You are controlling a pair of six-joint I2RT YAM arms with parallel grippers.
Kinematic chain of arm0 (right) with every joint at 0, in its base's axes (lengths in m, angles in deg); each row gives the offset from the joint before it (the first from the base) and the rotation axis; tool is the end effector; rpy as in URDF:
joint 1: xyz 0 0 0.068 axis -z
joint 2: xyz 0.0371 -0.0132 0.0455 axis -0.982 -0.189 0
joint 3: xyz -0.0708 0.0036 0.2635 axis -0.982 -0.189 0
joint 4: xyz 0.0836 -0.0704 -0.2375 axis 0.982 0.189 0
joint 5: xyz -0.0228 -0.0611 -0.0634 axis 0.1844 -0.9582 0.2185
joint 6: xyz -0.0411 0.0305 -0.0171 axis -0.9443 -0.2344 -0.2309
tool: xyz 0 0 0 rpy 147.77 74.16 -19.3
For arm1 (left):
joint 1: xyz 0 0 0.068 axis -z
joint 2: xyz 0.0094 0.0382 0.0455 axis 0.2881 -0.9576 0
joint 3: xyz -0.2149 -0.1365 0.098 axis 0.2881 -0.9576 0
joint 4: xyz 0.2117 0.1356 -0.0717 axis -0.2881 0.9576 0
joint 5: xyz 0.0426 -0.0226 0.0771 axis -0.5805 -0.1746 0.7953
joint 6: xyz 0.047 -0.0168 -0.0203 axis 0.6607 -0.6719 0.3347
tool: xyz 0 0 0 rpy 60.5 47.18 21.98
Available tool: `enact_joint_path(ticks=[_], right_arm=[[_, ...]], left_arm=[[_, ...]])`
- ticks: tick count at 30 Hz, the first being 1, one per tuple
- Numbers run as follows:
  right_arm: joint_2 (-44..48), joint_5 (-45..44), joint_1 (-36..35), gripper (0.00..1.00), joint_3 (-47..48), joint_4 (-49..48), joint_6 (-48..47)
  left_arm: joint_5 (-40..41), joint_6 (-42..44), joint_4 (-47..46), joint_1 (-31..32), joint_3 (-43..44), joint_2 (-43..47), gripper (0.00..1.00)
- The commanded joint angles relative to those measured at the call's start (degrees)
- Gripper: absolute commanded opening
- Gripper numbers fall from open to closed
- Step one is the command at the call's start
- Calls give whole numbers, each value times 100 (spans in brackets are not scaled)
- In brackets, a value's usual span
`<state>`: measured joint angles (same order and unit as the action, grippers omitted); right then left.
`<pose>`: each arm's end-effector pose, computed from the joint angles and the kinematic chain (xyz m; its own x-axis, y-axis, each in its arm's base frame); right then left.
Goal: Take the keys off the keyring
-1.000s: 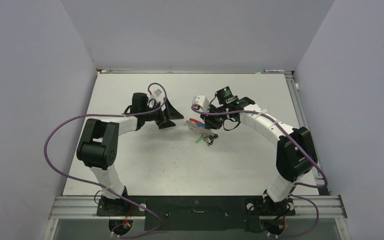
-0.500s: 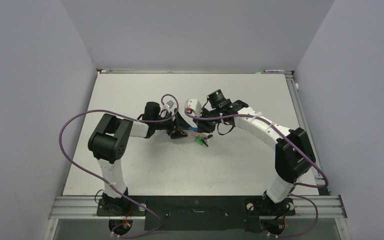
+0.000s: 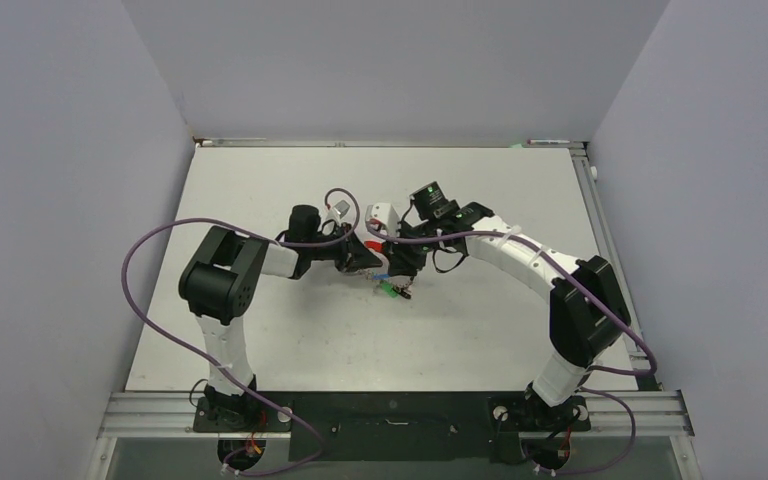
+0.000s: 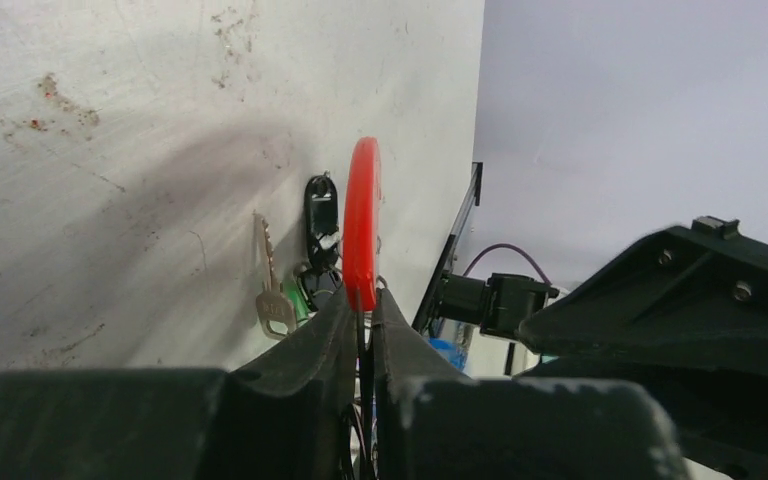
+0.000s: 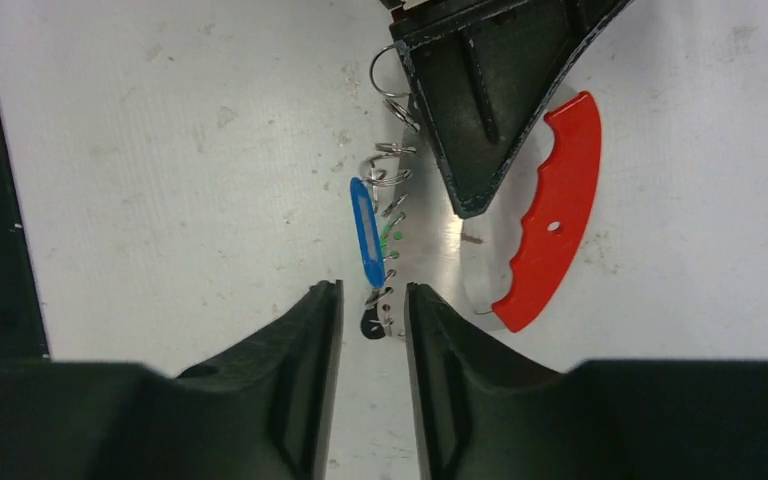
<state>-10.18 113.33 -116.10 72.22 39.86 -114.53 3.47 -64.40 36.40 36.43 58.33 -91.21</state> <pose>0.2730 0.2325 0.2553 -0.2093 -0.6408 -0.7386 -0.9779 0.1385 0.1569 0.3372 -0.1508 0.1145 -0.9771 -0.1920 -0.0918 0.0237 0.3306 -0.9435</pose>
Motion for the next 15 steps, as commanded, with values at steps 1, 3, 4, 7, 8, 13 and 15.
enact_joint_path(ticks=[1, 3, 4, 7, 8, 13, 15], right_arm=[[285, 949, 373, 46, 258, 237, -11], [283, 1551, 803, 67, 480, 333, 131], [301, 1824, 1051, 75, 575, 306, 272], [461, 2356, 1682, 88, 624, -220, 966], [525, 2413, 1811, 91, 553, -487, 1205], [524, 2770, 1982, 97, 556, -787, 1597], [479, 3104, 1957, 100, 513, -906, 1664]], left_arm=[[-324, 687, -6, -43, 136, 664, 0], [-345, 1301, 557, -39, 261, 954, 0], [-354, 1612, 836, -35, 311, 1100, 0], [-403, 2279, 1272, -35, 361, 1535, 0], [-457, 2438, 1300, -35, 353, 1677, 0], [-776, 3418, 1725, 12, 485, 2337, 0], [-845, 3701, 1913, 34, 577, 2612, 0]])
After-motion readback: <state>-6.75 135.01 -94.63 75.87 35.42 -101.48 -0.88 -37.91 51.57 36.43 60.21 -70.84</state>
